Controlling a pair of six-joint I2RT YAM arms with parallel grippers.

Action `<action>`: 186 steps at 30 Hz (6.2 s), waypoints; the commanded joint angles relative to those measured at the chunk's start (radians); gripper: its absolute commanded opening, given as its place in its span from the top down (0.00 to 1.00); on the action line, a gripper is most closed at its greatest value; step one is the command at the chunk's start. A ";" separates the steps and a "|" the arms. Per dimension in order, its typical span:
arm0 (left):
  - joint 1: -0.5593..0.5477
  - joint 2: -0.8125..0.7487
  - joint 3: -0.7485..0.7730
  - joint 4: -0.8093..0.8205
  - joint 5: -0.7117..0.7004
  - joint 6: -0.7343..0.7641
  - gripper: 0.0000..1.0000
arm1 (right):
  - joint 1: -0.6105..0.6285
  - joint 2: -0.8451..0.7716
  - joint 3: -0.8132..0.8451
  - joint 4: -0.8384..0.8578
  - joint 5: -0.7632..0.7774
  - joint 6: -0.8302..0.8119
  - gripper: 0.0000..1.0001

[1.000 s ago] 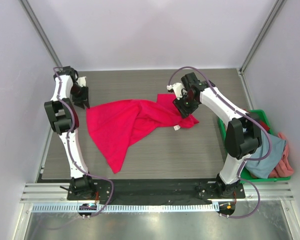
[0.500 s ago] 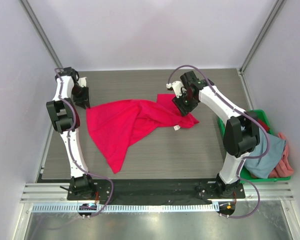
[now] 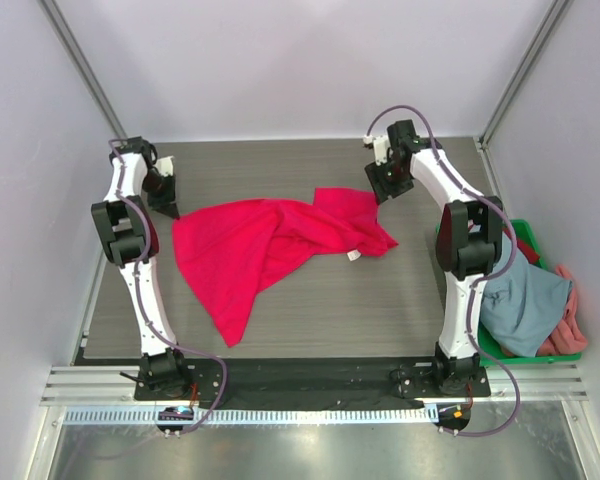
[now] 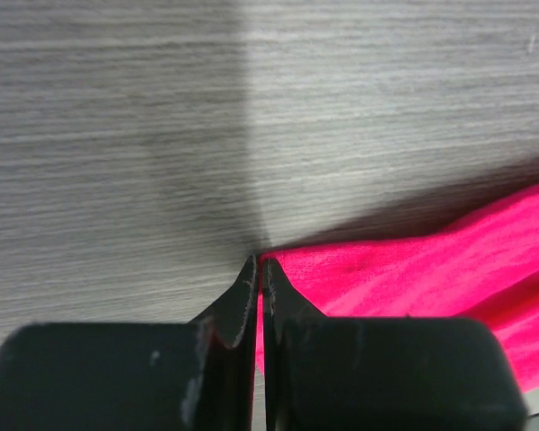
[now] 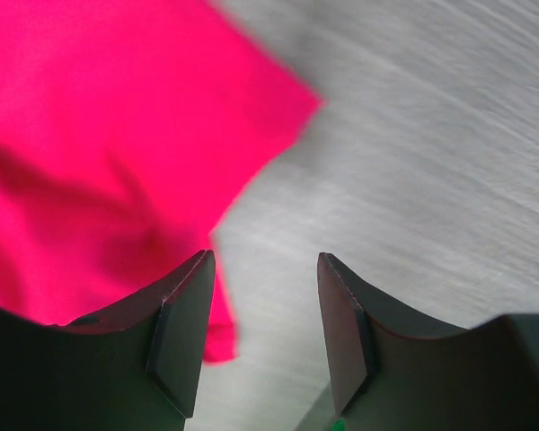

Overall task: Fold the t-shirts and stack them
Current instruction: Flatten the tshirt out

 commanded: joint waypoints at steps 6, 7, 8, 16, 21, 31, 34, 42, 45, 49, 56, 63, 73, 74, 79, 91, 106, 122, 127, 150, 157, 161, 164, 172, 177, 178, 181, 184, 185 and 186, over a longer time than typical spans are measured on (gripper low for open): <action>0.000 -0.062 -0.091 -0.010 0.015 0.018 1.00 | -0.049 0.132 0.169 0.027 -0.065 0.047 0.46; -0.001 -0.066 -0.099 -0.009 0.013 0.020 1.00 | -0.049 0.144 0.178 0.029 -0.070 0.052 0.47; -0.002 -0.072 -0.107 -0.006 0.012 0.021 1.00 | -0.049 0.167 0.199 0.035 -0.071 0.064 0.48; -0.010 -0.097 -0.141 -0.012 -0.005 0.032 1.00 | -0.057 0.284 0.317 0.047 -0.096 0.104 0.50; -0.013 -0.108 -0.148 -0.015 -0.021 0.038 1.00 | -0.059 0.312 0.316 0.049 -0.088 0.106 0.51; -0.022 -0.108 -0.154 -0.015 -0.044 0.047 1.00 | -0.062 0.367 0.322 0.050 -0.130 0.112 0.81; -0.024 -0.109 -0.144 -0.024 -0.045 0.050 1.00 | -0.059 0.379 0.340 0.052 -0.156 0.112 0.92; -0.025 -0.160 0.060 -0.047 -0.028 0.079 1.00 | -0.059 0.324 0.624 0.067 -0.085 0.005 0.99; -0.025 -0.197 0.184 -0.036 0.007 0.059 1.00 | -0.059 0.255 0.652 0.124 -0.030 -0.031 0.99; -0.034 -0.273 0.261 0.048 0.038 0.032 1.00 | -0.048 0.074 0.556 0.211 0.045 -0.114 0.99; -0.089 -0.456 0.203 0.117 0.071 0.024 1.00 | -0.022 -0.164 0.439 0.253 0.132 -0.189 0.99; -0.116 -0.692 0.102 0.149 0.039 -0.013 1.00 | -0.022 -0.481 0.200 0.369 0.114 -0.247 0.99; -0.117 -1.059 -0.142 0.171 0.015 0.084 1.00 | -0.007 -0.863 -0.020 0.372 0.051 -0.192 0.99; -0.116 -1.094 -0.159 0.172 0.018 0.096 1.00 | -0.008 -0.888 -0.014 0.363 0.047 -0.180 0.99; -0.116 -1.275 -0.199 0.169 -0.022 0.112 1.00 | -0.007 -0.998 0.085 0.279 0.001 -0.158 0.99; -0.116 -1.571 -0.130 0.214 -0.174 0.188 1.00 | -0.039 -1.083 0.524 0.090 -0.021 -0.183 0.99; -0.116 -1.416 -0.341 0.252 -0.173 0.230 1.00 | -0.077 -1.032 0.044 0.374 -0.096 -0.227 0.99; -0.117 -0.931 -0.672 0.470 -0.070 0.228 1.00 | -0.046 -0.581 -0.373 0.688 -0.090 -0.250 0.99; -0.117 -0.711 -0.581 0.468 -0.065 0.201 1.00 | -0.040 -0.310 -0.266 0.711 -0.024 -0.255 0.99; -0.180 -0.192 -0.116 0.550 -0.289 0.194 1.00 | -0.042 0.399 0.541 0.716 0.194 -0.181 0.99; -0.177 -0.143 -0.013 0.576 -0.326 0.181 1.00 | -0.042 0.442 0.601 0.779 0.216 -0.190 0.99; -0.177 -0.149 0.022 0.576 -0.280 0.168 1.00 | -0.043 0.382 0.520 0.771 0.203 -0.209 0.99; -0.177 -0.175 -0.004 0.564 -0.268 0.167 1.00 | -0.042 0.292 0.399 0.764 0.194 -0.230 0.99; -0.177 -0.276 -0.114 0.502 -0.202 0.184 1.00 | -0.042 0.071 0.169 0.630 0.142 -0.212 0.99; -0.175 -0.339 -0.168 0.490 -0.203 0.188 1.00 | -0.043 -0.032 0.074 0.598 0.127 -0.197 0.99; -0.175 -0.350 -0.176 0.487 -0.200 0.187 1.00 | -0.042 -0.047 0.055 0.590 0.125 -0.195 0.99; -0.172 -0.390 -0.202 0.482 -0.189 0.190 1.00 | -0.042 -0.107 -0.017 0.584 0.117 -0.197 0.99; -0.171 -0.422 -0.229 0.482 -0.186 0.202 1.00 | -0.043 -0.153 -0.083 0.578 0.116 -0.201 0.99; -0.171 -0.428 -0.237 0.482 -0.186 0.205 1.00 | -0.042 -0.171 -0.110 0.578 0.114 -0.200 0.99; -0.172 -0.438 -0.248 0.481 -0.186 0.210 1.00 | -0.042 -0.179 -0.123 0.575 0.113 -0.198 0.99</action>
